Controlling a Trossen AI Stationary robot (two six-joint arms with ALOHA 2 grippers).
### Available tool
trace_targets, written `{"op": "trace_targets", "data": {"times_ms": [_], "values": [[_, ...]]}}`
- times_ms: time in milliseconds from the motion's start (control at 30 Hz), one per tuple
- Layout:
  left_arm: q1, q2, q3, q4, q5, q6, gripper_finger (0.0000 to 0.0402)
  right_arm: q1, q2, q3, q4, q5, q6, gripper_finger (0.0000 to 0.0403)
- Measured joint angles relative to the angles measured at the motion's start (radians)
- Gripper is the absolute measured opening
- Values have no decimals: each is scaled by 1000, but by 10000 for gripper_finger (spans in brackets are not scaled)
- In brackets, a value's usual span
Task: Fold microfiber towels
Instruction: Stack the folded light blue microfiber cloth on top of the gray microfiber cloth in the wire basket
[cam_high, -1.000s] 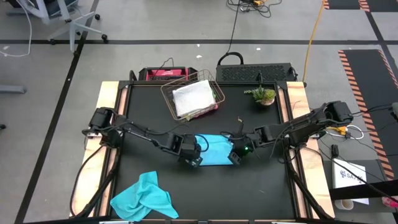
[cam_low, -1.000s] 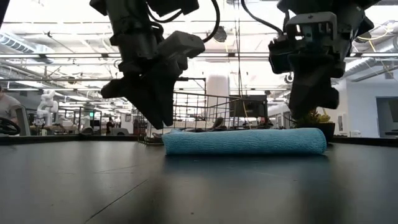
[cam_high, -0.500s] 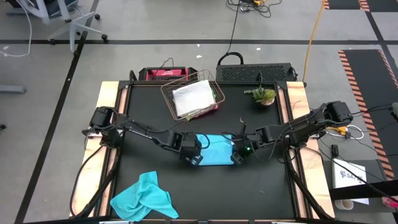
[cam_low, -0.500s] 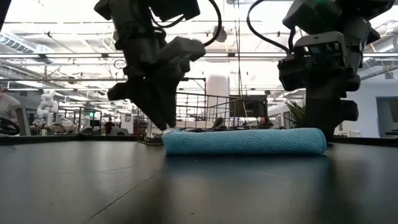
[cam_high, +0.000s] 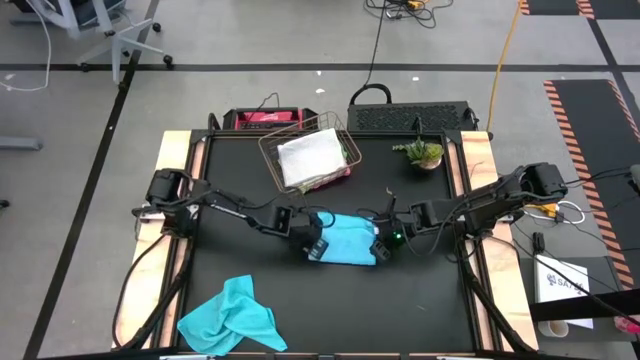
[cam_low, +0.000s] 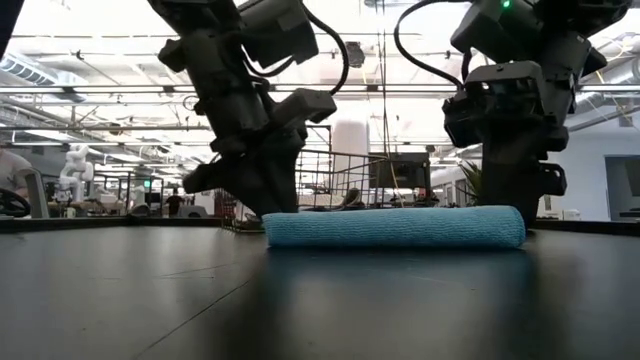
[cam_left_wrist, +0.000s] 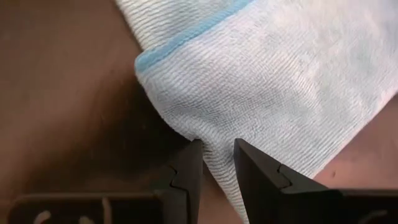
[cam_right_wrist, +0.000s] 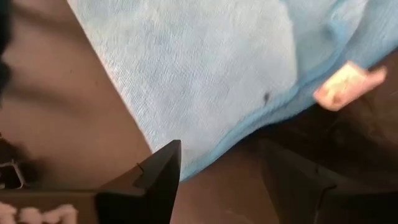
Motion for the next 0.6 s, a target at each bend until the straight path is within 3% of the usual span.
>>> {"op": "trace_targets", "data": {"times_ms": [400, 600], "values": [[10, 6, -3, -3, 14, 13, 93, -36, 5, -3, 4, 59, -35, 208], [10, 20, -4, 3, 14, 9, 93, -37, 11, -72, 76, 56, 29, 208]]}}
